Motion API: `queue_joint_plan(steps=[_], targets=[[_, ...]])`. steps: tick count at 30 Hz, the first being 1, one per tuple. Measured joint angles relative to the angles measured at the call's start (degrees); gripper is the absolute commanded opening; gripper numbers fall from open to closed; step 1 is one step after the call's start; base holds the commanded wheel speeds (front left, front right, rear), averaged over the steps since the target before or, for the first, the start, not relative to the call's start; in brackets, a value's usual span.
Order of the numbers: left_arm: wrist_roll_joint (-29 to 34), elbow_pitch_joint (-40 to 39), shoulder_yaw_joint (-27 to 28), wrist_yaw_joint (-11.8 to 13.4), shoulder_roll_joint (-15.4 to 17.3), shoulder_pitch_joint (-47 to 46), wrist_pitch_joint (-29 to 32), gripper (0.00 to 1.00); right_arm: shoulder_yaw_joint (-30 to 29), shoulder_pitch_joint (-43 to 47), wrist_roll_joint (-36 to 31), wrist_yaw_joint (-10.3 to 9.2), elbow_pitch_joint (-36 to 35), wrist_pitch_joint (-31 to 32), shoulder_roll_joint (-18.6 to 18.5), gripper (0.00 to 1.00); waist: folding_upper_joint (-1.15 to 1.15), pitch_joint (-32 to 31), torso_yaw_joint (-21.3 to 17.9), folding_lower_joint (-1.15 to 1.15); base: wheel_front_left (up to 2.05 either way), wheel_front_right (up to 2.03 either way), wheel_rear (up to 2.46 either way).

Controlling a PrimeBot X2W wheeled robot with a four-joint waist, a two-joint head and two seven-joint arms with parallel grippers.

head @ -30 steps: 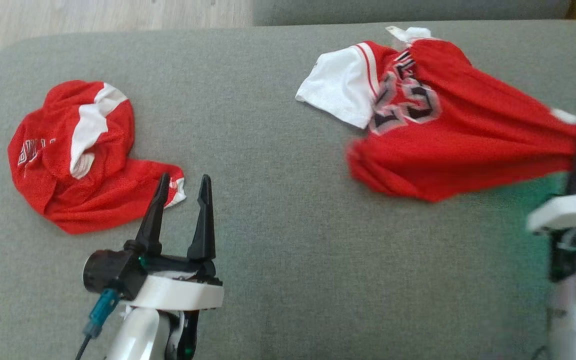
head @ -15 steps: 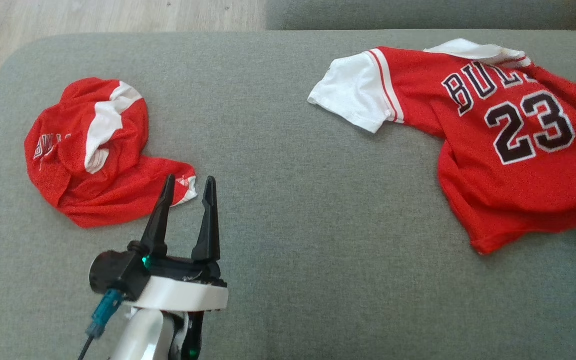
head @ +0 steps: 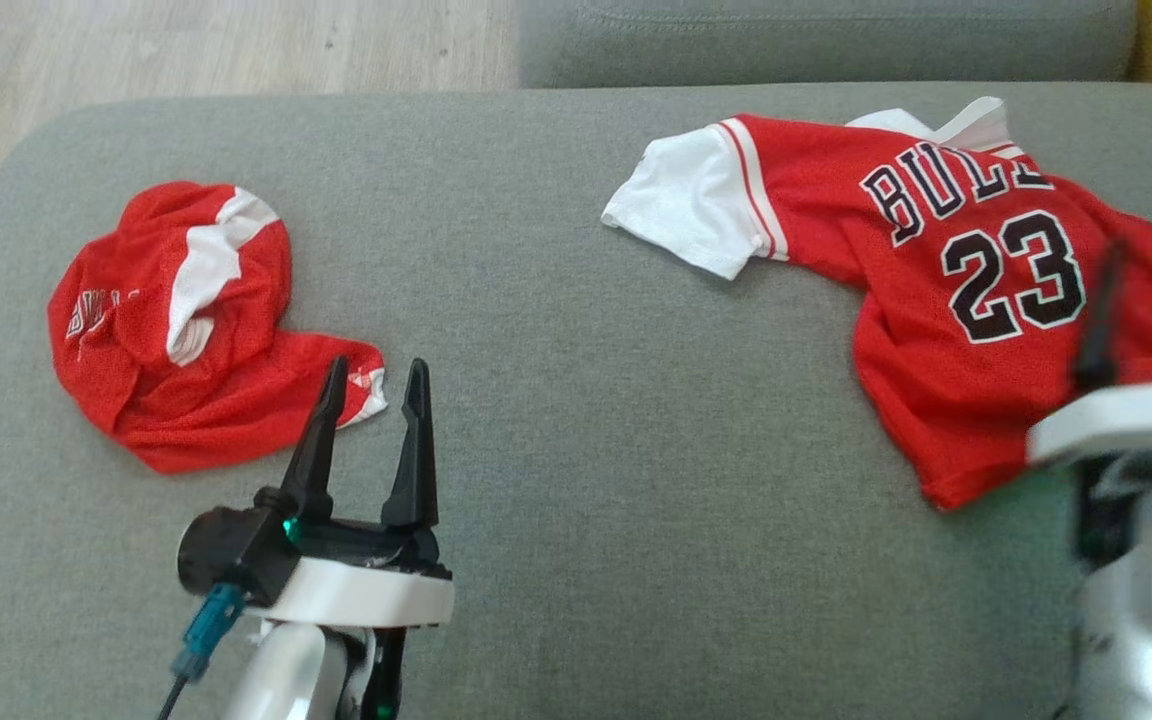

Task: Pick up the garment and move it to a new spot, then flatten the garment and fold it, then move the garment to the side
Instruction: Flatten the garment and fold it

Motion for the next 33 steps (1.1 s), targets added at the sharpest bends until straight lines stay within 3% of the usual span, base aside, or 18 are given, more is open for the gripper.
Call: queue_joint_plan(steps=[5, 7, 11, 17, 22, 26, 33], targets=[[0.0, -0.03, 0.33, -0.05, 0.01, 1.15, 0.0, 1.0, 16.45, 9.08, 10.01, 0.0, -2.48, -0.41, 0.01, 1.0, 0.0, -0.25, -0.33, 0.0, 0.0, 0.0, 0.0], [0.01, -0.04, 0.2, -0.1, 0.01, 1.13, 0.0, 1.0, 18.92, 10.26, 10.33, 0.0, -3.94, -0.41, 0.0, 1.0, 0.0, 0.03, 0.06, 0.0, 0.0, 0.0, 0.0], [0.0, -0.15, -0.42, -0.1, 0.01, 0.98, 0.0, 1.0, 21.17, 9.46, 8.92, 0.0, -5.78, -0.56, -0.04, 1.0, 0.0, 1.05, 1.28, 0.0, 0.0, 0.0, 0.0], [-0.07, -0.33, -2.42, -0.04, 0.01, -0.01, 0.0, 1.0, 24.75, 2.29, 0.76, 0.0, -3.25, 2.45, -0.24, 1.0, 0.0, 3.78, 4.34, 0.0, 0.0, 0.0, 0.0], [-1.72, -0.42, -4.34, 0.07, -0.01, -2.48, 0.0, 1.0, 28.81, -5.42, -3.79, 0.0, 4.05, 5.94, -0.64, 1.0, 0.0, 6.14, 7.85, 0.01, 0.0, 0.0, 0.0], [-2.71, -0.58, -5.93, 0.69, -0.03, -3.22, 0.0, 1.0, 28.16, -9.48, -6.79, 0.0, 11.62, 8.1, -3.23, 1.0, 0.0, 7.63, 10.77, 0.01, 0.0, 0.0, 0.0], [-3.54, -0.86, -6.87, 1.57, -0.04, -4.04, 0.0, 1.0, 25.2, -16.02, -10.55, 0.0, 21.51, 9.64, -3.98, 1.0, 0.0, 10.04, 14.17, 0.01, 0.0, 0.0, 0.0]])
